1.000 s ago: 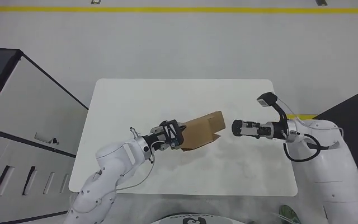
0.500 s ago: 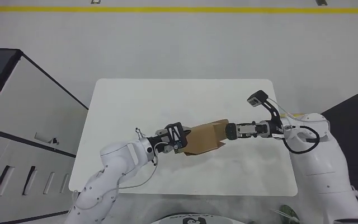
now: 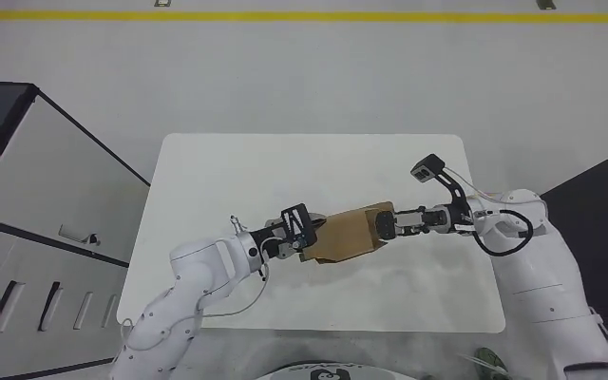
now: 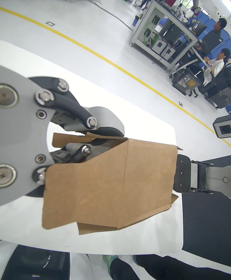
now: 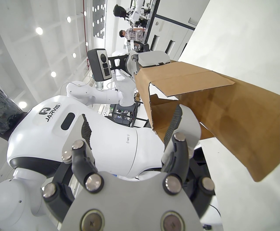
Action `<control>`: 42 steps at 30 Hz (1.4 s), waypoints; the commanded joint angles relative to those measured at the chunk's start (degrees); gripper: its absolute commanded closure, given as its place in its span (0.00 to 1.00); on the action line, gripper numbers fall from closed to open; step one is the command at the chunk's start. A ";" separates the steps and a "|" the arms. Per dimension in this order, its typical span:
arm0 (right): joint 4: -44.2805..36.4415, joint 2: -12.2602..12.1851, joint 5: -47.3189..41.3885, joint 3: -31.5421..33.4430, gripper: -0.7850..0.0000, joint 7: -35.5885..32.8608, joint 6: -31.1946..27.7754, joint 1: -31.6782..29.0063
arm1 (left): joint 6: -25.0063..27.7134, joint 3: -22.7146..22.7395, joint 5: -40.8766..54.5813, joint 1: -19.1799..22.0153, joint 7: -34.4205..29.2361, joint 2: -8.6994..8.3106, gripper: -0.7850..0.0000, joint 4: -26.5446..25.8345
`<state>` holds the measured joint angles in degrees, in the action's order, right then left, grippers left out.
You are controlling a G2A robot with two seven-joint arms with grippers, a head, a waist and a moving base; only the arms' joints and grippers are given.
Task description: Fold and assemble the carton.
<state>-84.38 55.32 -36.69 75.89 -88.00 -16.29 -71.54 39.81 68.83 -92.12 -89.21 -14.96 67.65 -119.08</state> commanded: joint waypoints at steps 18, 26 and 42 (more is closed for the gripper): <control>1.55 -0.51 2.31 -4.42 0.47 0.95 -0.95 1.87 | -2.08 -1.12 2.29 1.62 -1.38 -0.40 1.00 1.20; 1.64 -0.67 2.75 -5.79 0.67 2.95 -2.95 2.24 | -2.49 -1.91 2.56 2.30 -2.16 -0.56 1.00 1.65; 1.62 -0.93 7.04 -8.67 0.72 7.11 -7.11 3.07 | -1.99 -2.63 4.44 3.62 -3.23 -0.96 1.00 2.72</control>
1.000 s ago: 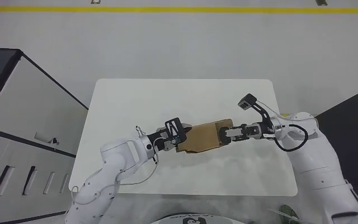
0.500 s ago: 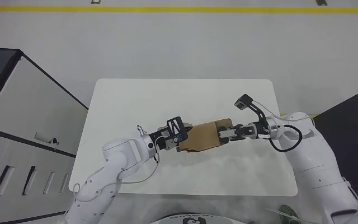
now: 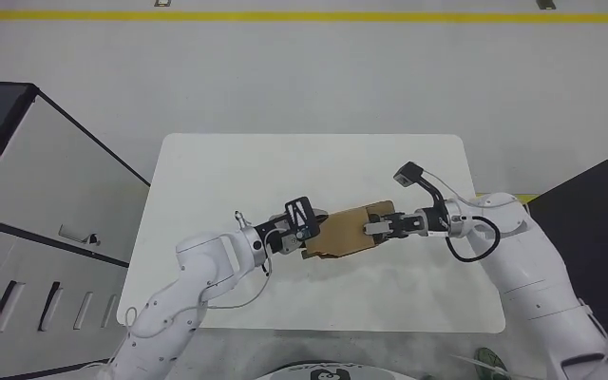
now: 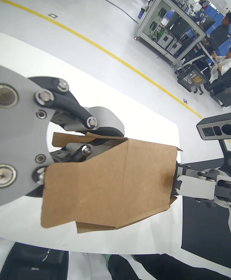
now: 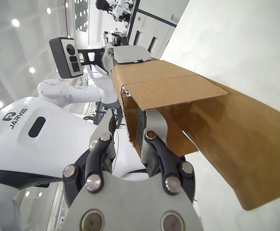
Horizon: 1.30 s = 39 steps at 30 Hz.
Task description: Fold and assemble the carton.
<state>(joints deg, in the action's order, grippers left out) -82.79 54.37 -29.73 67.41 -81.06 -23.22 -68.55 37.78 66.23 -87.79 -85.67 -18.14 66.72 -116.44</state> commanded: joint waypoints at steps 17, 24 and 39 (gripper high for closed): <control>0.16 0.04 -0.84 -2.68 0.81 1.40 -1.40 1.04 | 0.05 -0.31 0.83 0.67 -0.50 -0.54 1.00 0.61; 0.61 0.17 -1.36 -3.79 0.84 1.83 -1.83 1.54 | -0.05 -0.44 1.04 0.64 -0.30 -0.76 1.00 0.85; 1.89 0.25 -4.10 -4.90 1.00 1.72 -1.72 2.00 | 0.09 -1.14 1.07 1.14 -0.31 -1.14 0.66 1.05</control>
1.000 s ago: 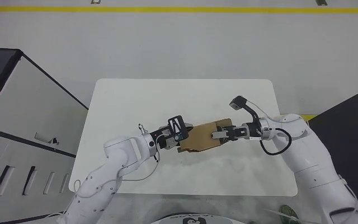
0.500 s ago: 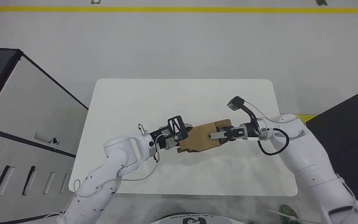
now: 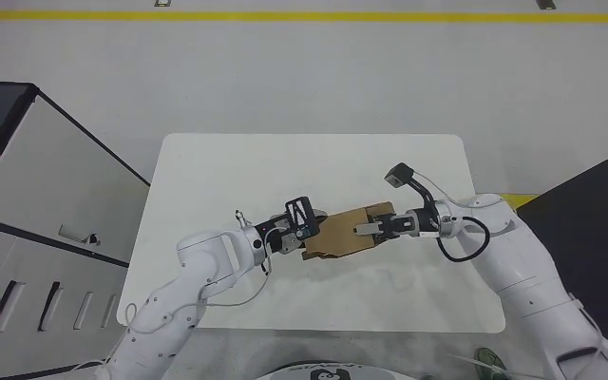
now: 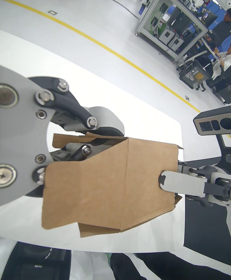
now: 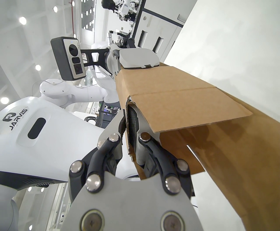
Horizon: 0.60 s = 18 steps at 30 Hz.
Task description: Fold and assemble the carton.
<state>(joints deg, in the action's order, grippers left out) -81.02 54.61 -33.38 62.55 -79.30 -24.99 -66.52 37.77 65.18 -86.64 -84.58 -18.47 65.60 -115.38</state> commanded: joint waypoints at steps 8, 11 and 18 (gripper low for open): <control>0.97 -0.15 -1.89 0.14 1.00 -0.43 0.43 -0.17 | -0.95 0.40 0.57 -0.12 1.51 -0.24 0.00 -0.49; 1.23 -0.30 -2.73 0.55 1.00 -0.60 0.60 -0.37 | -1.37 1.08 0.51 -0.54 1.92 -0.40 0.00 -0.87; 1.83 -0.82 -6.95 2.44 1.00 -1.82 1.81 -1.25 | -2.61 3.73 0.54 -2.07 2.50 -0.89 0.00 -2.16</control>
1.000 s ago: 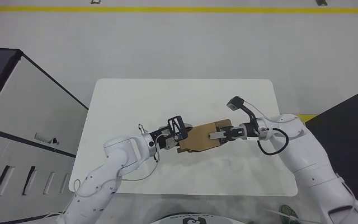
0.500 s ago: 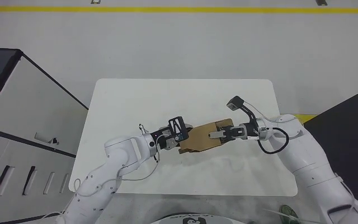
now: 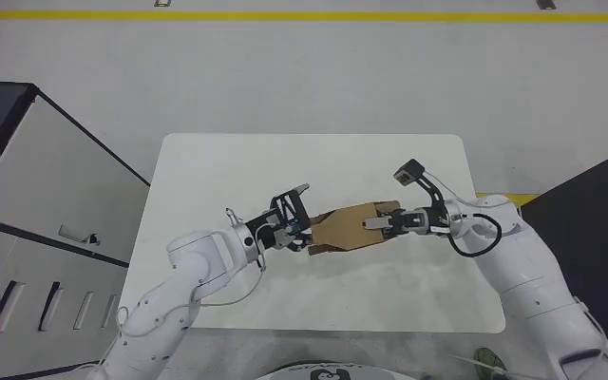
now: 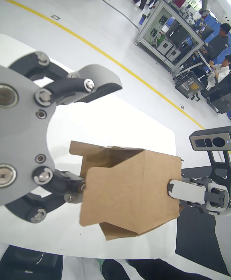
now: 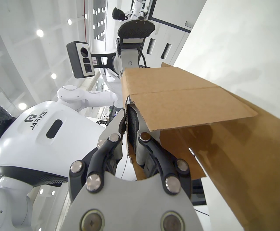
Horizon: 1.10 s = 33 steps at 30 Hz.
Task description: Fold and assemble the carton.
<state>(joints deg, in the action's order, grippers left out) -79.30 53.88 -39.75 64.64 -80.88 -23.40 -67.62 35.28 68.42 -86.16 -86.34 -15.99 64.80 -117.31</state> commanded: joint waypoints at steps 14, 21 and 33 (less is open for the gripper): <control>-0.01 -0.33 -2.38 1.90 1.00 0.94 2.00 -1.42 | -0.69 2.19 -0.44 -2.00 1.84 -0.54 0.00 -1.80; 0.27 -0.23 -2.56 2.16 1.00 0.24 2.60 -1.68 | -0.93 1.72 0.99 -2.10 2.62 -0.60 0.00 -1.85; 1.65 0.58 -3.27 0.75 1.00 1.40 4.14 -0.75 | 0.36 -0.43 3.24 -0.48 4.32 -0.55 0.00 -0.33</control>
<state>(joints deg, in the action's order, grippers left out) -77.84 54.38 -42.86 65.49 -79.82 -19.39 -68.47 35.64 68.12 -83.05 -86.90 -11.64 64.25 -117.71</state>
